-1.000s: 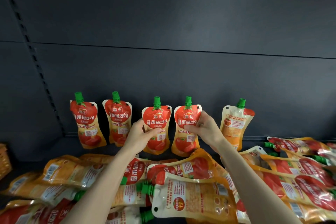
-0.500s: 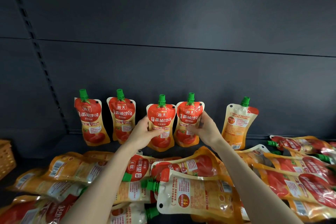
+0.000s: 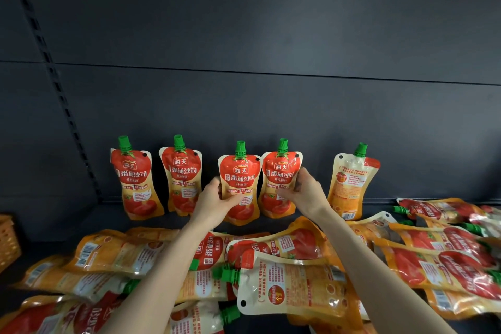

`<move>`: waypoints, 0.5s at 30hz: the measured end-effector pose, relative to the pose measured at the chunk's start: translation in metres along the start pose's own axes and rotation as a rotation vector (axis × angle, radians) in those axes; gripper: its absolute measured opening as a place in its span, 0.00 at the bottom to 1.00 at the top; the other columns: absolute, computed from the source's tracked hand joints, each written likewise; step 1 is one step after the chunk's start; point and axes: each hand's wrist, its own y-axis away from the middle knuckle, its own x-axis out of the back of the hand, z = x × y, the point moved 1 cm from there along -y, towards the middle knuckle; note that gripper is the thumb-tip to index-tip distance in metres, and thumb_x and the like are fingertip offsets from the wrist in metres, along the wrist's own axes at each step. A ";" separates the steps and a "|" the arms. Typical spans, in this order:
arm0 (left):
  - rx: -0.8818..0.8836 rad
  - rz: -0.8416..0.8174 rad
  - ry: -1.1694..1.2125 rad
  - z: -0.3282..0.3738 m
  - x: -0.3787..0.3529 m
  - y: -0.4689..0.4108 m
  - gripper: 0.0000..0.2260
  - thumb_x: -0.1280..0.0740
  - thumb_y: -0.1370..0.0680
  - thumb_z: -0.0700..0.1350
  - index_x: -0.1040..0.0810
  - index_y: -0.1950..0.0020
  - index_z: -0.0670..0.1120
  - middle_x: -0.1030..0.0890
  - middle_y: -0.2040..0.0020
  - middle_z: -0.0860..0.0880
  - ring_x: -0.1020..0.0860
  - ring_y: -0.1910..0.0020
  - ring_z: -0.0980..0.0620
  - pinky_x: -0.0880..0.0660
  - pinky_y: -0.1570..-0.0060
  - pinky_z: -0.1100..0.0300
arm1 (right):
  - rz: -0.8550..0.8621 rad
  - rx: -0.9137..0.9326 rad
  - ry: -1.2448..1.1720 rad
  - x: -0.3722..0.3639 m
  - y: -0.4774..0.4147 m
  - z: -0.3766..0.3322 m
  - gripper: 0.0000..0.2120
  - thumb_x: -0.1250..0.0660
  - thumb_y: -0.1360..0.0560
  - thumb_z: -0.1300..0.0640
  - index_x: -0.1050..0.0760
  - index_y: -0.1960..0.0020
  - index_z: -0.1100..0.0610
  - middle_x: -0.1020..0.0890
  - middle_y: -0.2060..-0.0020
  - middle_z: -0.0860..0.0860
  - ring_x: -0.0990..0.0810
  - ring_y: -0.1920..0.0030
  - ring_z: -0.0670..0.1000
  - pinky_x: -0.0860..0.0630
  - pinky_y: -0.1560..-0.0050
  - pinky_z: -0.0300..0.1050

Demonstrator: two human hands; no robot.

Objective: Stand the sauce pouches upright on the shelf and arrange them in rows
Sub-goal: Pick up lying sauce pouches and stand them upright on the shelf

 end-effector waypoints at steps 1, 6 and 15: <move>0.003 0.022 -0.007 -0.001 0.000 0.002 0.23 0.29 0.27 0.48 0.31 0.35 0.45 0.23 0.38 0.47 0.25 0.38 0.48 0.27 0.41 0.53 | 0.000 -0.007 0.019 0.001 0.002 0.000 0.25 0.29 0.28 0.54 0.34 0.35 0.58 0.22 0.39 0.54 0.22 0.40 0.55 0.24 0.41 0.51; -0.076 0.173 -0.076 0.003 0.003 0.025 0.20 0.31 0.26 0.48 0.28 0.36 0.44 0.22 0.39 0.48 0.25 0.40 0.50 0.29 0.47 0.61 | 0.072 0.043 0.047 0.014 0.027 0.004 0.20 0.33 0.25 0.53 0.32 0.36 0.58 0.22 0.43 0.50 0.23 0.46 0.48 0.25 0.48 0.39; -0.308 0.163 -0.042 0.046 -0.022 0.066 0.04 0.33 0.24 0.46 0.23 0.50 0.49 0.21 0.56 0.58 0.23 0.55 0.62 0.29 0.60 0.76 | 0.305 0.092 -0.008 0.073 0.064 0.024 0.09 0.34 0.24 0.58 0.23 0.45 0.57 0.19 0.53 0.48 0.22 0.54 0.43 0.29 0.58 0.28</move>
